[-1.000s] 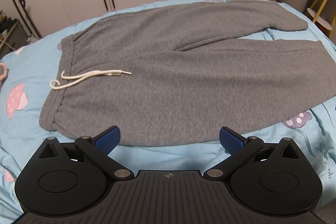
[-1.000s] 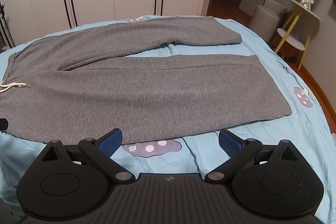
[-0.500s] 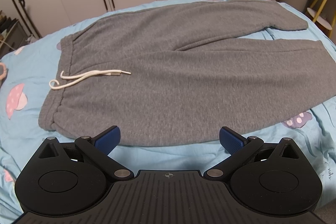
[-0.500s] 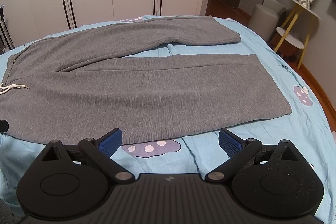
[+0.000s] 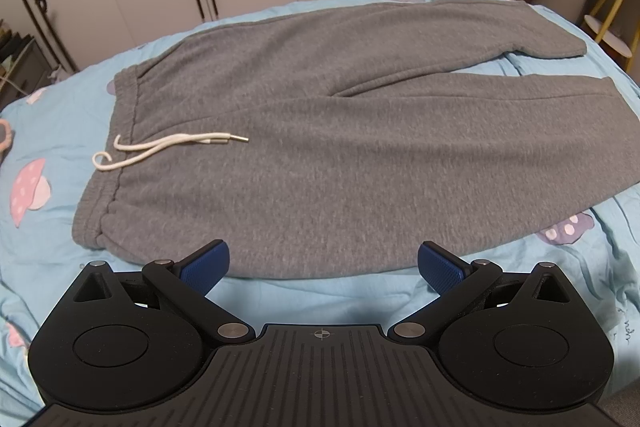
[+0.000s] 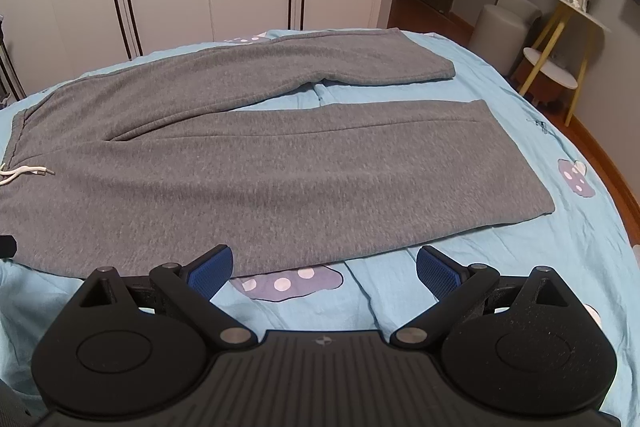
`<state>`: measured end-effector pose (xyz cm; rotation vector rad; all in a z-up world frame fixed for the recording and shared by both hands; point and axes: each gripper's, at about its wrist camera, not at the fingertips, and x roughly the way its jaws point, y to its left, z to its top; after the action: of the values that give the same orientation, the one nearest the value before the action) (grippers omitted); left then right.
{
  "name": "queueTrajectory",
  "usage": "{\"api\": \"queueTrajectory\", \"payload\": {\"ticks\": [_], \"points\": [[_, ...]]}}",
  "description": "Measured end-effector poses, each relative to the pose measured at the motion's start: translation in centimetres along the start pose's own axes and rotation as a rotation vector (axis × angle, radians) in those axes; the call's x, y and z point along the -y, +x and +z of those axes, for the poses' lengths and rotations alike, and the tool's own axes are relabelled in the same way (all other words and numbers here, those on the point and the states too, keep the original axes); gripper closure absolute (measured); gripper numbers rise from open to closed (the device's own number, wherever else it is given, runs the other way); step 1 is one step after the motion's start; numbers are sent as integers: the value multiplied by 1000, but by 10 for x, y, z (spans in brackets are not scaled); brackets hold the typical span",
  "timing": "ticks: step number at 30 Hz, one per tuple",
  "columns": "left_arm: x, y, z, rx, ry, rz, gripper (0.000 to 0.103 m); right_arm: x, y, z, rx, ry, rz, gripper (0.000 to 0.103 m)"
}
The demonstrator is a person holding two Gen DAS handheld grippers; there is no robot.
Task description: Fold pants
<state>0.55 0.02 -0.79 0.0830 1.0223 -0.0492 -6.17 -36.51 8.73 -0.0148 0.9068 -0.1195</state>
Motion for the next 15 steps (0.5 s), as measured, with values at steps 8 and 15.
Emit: {"api": "queueTrajectory", "payload": {"ticks": [8, 15], "points": [[-1, 1, 0, -2, -4, -2, 0, 1, 1, 1, -5, 7, 1, 5], [-2, 2, 0, -5, -4, 0, 0, 0, 3, 2, -12, 14, 3, 5]]}}
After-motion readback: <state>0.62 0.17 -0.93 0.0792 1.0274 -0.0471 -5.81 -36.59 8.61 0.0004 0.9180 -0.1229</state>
